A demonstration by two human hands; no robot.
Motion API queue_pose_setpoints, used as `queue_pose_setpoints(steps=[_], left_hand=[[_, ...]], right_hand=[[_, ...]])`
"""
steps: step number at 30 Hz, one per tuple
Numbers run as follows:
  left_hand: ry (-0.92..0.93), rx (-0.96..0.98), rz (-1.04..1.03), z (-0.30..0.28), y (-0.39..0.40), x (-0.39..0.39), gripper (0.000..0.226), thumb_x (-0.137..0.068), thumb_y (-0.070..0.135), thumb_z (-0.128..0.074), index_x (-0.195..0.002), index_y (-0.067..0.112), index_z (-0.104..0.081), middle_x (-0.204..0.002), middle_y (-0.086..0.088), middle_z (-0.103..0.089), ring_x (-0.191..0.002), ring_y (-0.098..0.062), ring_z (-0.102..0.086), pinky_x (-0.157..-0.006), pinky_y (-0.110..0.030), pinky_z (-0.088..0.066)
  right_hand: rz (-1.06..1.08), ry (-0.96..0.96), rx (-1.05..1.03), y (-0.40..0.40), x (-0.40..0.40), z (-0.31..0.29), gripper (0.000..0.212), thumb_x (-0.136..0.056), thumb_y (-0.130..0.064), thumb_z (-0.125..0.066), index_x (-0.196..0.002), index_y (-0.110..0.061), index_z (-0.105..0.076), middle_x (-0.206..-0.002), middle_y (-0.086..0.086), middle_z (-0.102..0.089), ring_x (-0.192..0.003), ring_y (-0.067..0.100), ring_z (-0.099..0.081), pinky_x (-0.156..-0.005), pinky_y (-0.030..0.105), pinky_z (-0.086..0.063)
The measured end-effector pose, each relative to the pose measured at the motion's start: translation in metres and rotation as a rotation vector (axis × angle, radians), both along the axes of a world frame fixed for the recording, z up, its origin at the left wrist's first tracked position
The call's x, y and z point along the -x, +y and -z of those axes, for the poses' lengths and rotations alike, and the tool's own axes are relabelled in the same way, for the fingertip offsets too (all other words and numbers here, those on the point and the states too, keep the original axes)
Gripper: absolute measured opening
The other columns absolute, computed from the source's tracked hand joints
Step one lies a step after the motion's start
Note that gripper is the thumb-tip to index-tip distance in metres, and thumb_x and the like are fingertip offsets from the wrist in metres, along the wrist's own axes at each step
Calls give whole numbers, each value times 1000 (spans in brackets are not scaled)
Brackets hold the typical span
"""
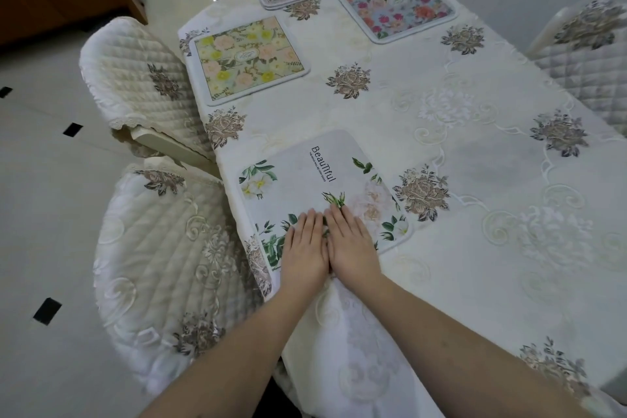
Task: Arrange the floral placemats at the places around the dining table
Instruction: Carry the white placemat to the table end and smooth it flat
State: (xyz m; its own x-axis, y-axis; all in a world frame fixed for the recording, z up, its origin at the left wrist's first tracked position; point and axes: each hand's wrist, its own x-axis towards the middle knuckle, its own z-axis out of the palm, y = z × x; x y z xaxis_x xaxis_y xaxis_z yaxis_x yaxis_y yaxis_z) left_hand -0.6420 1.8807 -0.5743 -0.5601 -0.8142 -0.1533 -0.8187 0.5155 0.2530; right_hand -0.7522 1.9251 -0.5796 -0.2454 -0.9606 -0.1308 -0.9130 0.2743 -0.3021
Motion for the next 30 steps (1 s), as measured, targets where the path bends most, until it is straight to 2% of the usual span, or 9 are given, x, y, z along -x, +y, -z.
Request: queue_pose_setpoints(steps=[3, 7, 14, 19, 21, 22, 24, 26, 30], left_hand=[[0, 37, 34, 8, 8, -13, 61, -102, 40, -12, -157, 16, -25, -165, 0, -18, -153, -18, -11, -124, -38, -7], [-28, 12, 56, 11, 3, -29, 63, -100, 48, -14, -159, 26, -14, -166, 7, -6, -153, -11, -2, -123, -35, 2], [-93, 5, 82, 10, -12, -67, 72, -97, 64, -10, -158, 29, 3, -166, 10, 6, -153, -10, 6, -122, -30, 11], [-213, -6, 36, 3, -35, -105, 78, -94, 72, -3, -157, 29, 13, -162, 12, 17, -149, -7, 15, -121, -35, 10], [-236, 20, 75, -5, -47, -113, 72, -99, 63, -10, -160, 26, -1, -166, 6, 1, -153, -13, -1, -123, -40, 0], [-225, 78, 106, -10, -52, -113, 68, -101, 56, -16, -159, 21, -20, -165, -2, -22, -152, -21, -21, -123, -44, -10], [-179, 232, 163, -20, -62, -108, 52, -100, 41, -33, -136, 12, -56, -131, -10, -61, -125, -31, -54, -116, -49, -29], [-100, 297, 191, -28, -74, -98, 37, -97, 33, -41, -119, 11, -62, -109, -8, -63, -107, -31, -58, -110, -49, -35], [-39, 259, 173, -40, -100, -73, 44, -95, 28, -39, -125, 4, -60, -117, -15, -63, -114, -35, -57, -109, -48, -39]], right_hand=[[-35, 46, 5, 8, 4, 2, 56, -104, -35, -23, -157, -16, -18, -165, -1, -11, -153, 16, -7, -123, 35, 1], [-61, 62, 13, 11, 14, 0, 62, -100, -43, -20, -155, -17, -29, -163, 1, -24, -151, 17, -19, -123, 39, -11], [60, 82, -49, 29, 61, 7, 68, -100, -55, -10, -158, -21, -3, -166, -2, 0, -153, 13, 3, -123, 34, 5], [135, 116, -82, 36, 85, -1, 66, -104, -50, -18, -159, -16, -4, -167, 2, -2, -153, 16, 2, -123, 34, 7], [169, 125, -61, 31, 82, -6, 63, -104, -44, -22, -158, -11, -16, -166, 6, -14, -153, 20, -7, -123, 36, 4], [189, 121, -45, 25, 79, -9, 61, -104, -41, -25, -156, -8, -23, -164, 9, -21, -153, 22, -12, -123, 38, 2], [210, 90, -14, 10, 71, -16, 58, -104, -38, -31, -153, -7, -31, -162, 10, -28, -152, 24, -16, -123, 38, -1], [177, 71, 10, -9, 63, -19, 57, -104, -36, -33, -154, -7, -29, -162, 9, -27, -152, 23, -15, -123, 37, -2], [100, 0, 52, -52, 43, -25, 57, -104, -34, -30, -155, -9, -25, -163, 8, -24, -152, 23, -14, -123, 37, -4]])
